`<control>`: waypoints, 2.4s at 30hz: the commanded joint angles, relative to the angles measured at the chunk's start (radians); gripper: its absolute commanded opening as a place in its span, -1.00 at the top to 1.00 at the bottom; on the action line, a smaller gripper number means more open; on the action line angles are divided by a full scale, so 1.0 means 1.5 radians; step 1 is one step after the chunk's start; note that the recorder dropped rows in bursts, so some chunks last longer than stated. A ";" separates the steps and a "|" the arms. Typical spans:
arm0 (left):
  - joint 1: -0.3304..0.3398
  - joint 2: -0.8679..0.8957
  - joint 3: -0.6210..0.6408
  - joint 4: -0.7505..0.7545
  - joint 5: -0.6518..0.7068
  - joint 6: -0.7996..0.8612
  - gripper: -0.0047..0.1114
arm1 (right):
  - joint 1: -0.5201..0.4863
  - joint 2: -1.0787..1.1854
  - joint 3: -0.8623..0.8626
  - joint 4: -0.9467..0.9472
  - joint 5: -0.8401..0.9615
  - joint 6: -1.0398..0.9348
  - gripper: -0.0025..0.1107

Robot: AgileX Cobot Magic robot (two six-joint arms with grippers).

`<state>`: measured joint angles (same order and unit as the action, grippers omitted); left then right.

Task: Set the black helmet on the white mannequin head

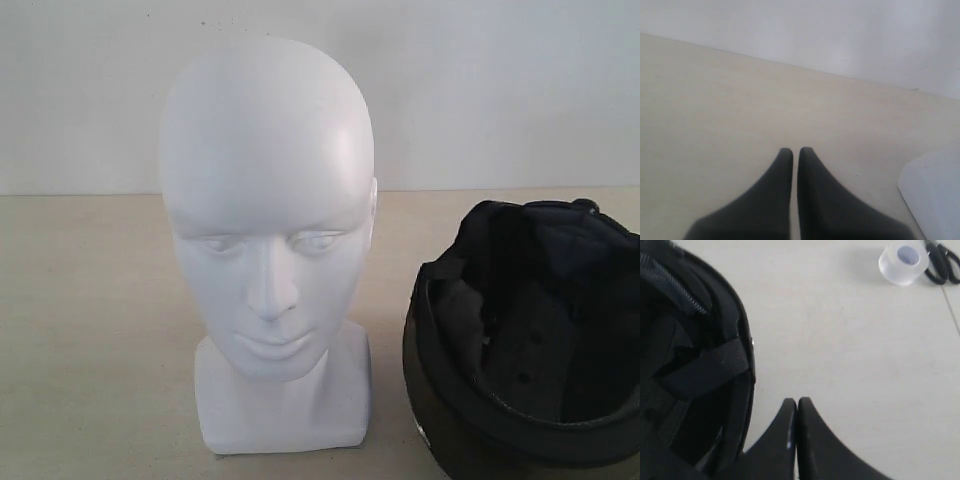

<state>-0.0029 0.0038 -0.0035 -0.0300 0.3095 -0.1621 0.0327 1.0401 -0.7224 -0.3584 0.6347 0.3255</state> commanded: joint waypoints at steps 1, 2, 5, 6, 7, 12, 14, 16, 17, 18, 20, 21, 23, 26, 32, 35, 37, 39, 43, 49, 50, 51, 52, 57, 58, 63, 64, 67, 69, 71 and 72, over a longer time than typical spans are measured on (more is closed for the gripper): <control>0.001 -0.003 0.002 -0.004 -0.002 0.004 0.84 | -0.002 -0.054 -0.024 0.022 0.004 0.001 0.96; 0.001 -0.003 0.002 -0.004 -0.002 0.004 0.84 | -0.001 -0.065 -0.027 0.034 0.004 -0.011 0.96; 0.001 -0.003 0.002 -0.004 -0.002 0.004 0.84 | 0.000 -0.091 -0.027 0.117 0.005 -0.101 0.95; 0.001 -0.003 0.002 -0.004 -0.002 0.004 0.84 | 0.000 -0.096 -0.027 0.155 0.008 -0.134 0.94; 0.001 -0.003 0.002 -0.004 -0.002 0.004 0.84 | 0.000 -0.099 -0.027 0.212 0.012 -0.182 0.89; 0.001 -0.003 0.002 -0.004 -0.002 0.004 0.84 | 0.046 -0.098 -0.027 0.382 0.025 -0.349 0.28; 0.001 -0.003 0.002 -0.004 -0.002 0.004 0.84 | 0.068 -0.097 -0.027 0.384 0.034 -0.358 0.03; 0.001 -0.003 0.002 -0.004 -0.002 0.004 0.84 | 0.093 -0.095 -0.027 0.386 0.047 -0.364 -0.03; 0.001 -0.003 0.002 -0.004 -0.002 0.004 0.84 | 0.103 -0.092 -0.027 0.387 0.053 -0.369 -0.03; 0.001 -0.003 0.002 -0.004 -0.002 0.004 0.84 | 0.117 -0.088 -0.027 0.393 0.056 -0.373 -0.02; 0.001 -0.003 0.002 -0.004 -0.002 0.004 0.84 | 0.147 -0.079 -0.027 0.409 0.063 -0.389 -0.02; 0.001 -0.003 0.002 -0.004 -0.002 0.004 0.84 | 0.159 -0.071 -0.027 0.414 0.064 -0.393 -0.02; 0.001 -0.003 0.002 -0.004 -0.002 0.004 0.84 | 0.184 -0.054 -0.027 0.426 0.064 -0.396 -0.02; 0.001 -0.003 0.002 -0.004 -0.002 0.004 0.84 | 0.210 -0.022 -0.027 0.427 0.093 -0.403 -0.02; 0.001 -0.003 0.002 -0.004 -0.002 0.004 0.84 | 0.232 0.028 -0.027 0.459 0.167 -0.471 -0.24; 0.001 -0.003 0.002 -0.004 -0.002 0.004 0.84 | 0.232 0.042 -0.025 0.459 0.178 -0.496 -0.43; 0.001 -0.003 0.002 -0.004 -0.002 0.004 0.84 | 0.232 0.050 -0.020 0.465 0.169 -0.511 -0.40; 0.001 -0.003 0.002 -0.004 -0.002 0.004 0.84 | 0.232 0.059 -0.012 0.481 0.144 -0.530 -0.37; 0.001 -0.003 0.002 -0.004 -0.002 0.004 0.84 | 0.232 0.076 0.013 0.475 0.111 -0.582 -0.37; 0.001 -0.003 0.002 -0.004 -0.002 0.004 0.84 | 0.232 0.126 0.025 0.405 0.071 -0.597 -0.38; 0.001 -0.003 0.002 -0.004 -0.002 0.004 0.84 | 0.232 0.143 0.025 0.396 0.065 -0.592 -0.38; 0.001 -0.003 0.002 -0.004 -0.002 0.004 0.84 | 0.232 0.152 0.025 0.395 0.065 -0.592 -0.38; 0.001 -0.003 0.002 -0.004 -0.002 0.004 0.84 | 0.232 0.169 0.025 0.385 0.064 -0.591 -0.38; 0.001 -0.003 0.002 -0.004 -0.002 0.004 0.84 | 0.232 0.197 0.025 0.382 0.053 -0.590 -0.37; 0.001 -0.003 0.002 -0.004 -0.002 0.004 0.84 | 0.232 0.197 0.024 0.382 0.056 -0.590 -0.37; 0.001 -0.003 0.002 -0.004 -0.002 0.004 0.84 | 0.232 0.172 0.013 0.376 0.080 -0.589 -0.37; 0.001 -0.003 0.002 -0.004 -0.002 0.004 0.84 | 0.232 0.172 0.013 0.369 0.080 -0.589 -0.37; 0.001 -0.003 0.002 -0.004 -0.002 0.004 0.84 | 0.232 0.175 0.015 0.356 0.072 -0.587 -0.37; 0.001 -0.003 0.002 -0.004 -0.002 0.004 0.84 | 0.232 0.162 0.014 0.356 0.073 -0.578 -0.37; 0.001 -0.003 0.002 -0.004 -0.002 0.004 0.84 | 0.232 0.144 0.010 0.355 0.081 -0.572 -0.37; 0.001 -0.003 0.002 -0.004 -0.002 0.004 0.84 | 0.232 0.133 0.004 0.353 0.091 -0.569 -0.37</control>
<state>-0.0029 0.0038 -0.0035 -0.0300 0.3095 -0.1621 0.3788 1.2799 -0.6965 0.1858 0.7489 -0.5398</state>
